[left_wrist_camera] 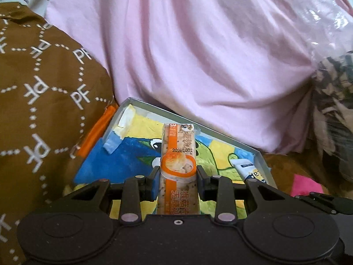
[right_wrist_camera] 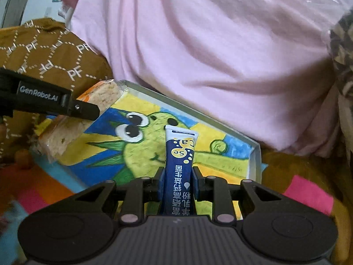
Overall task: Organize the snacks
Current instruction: 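Carry the cake bar in the left tool and blue packet in the right tool over the tray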
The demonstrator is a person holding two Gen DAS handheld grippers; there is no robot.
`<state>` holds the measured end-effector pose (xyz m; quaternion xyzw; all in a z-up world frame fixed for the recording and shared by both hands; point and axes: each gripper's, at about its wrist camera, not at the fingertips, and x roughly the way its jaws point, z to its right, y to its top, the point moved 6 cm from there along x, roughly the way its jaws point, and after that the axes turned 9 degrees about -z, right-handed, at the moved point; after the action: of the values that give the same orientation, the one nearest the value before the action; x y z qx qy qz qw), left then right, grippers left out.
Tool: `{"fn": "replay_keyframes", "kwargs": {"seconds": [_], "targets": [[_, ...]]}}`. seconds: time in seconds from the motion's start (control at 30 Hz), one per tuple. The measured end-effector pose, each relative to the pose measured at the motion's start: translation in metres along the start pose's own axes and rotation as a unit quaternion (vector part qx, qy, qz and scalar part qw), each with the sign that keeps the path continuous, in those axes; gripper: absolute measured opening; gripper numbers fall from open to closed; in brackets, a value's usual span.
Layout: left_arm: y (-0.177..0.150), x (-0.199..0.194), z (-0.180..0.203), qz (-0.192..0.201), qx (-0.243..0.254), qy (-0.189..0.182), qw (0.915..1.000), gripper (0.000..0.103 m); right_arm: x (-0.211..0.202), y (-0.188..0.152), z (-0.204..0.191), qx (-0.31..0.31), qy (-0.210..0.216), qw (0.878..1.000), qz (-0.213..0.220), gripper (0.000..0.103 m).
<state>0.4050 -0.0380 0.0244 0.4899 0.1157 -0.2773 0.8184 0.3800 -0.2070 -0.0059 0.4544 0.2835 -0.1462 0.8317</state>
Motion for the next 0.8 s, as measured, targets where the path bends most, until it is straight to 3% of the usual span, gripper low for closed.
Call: {"fn": "replay_keyframes", "kwargs": {"seconds": [0.27, 0.8], "targets": [[-0.004, 0.04, 0.002, -0.027, 0.011, 0.029, 0.9992, 0.035, 0.036, 0.006, 0.01, 0.003, 0.002, 1.0, -0.014, 0.028], [-0.018, 0.056, -0.009, -0.058, 0.013, 0.067, 0.996, 0.035, 0.058, -0.01, 0.011, 0.041, -0.003, 0.998, -0.046, 0.031]]}}
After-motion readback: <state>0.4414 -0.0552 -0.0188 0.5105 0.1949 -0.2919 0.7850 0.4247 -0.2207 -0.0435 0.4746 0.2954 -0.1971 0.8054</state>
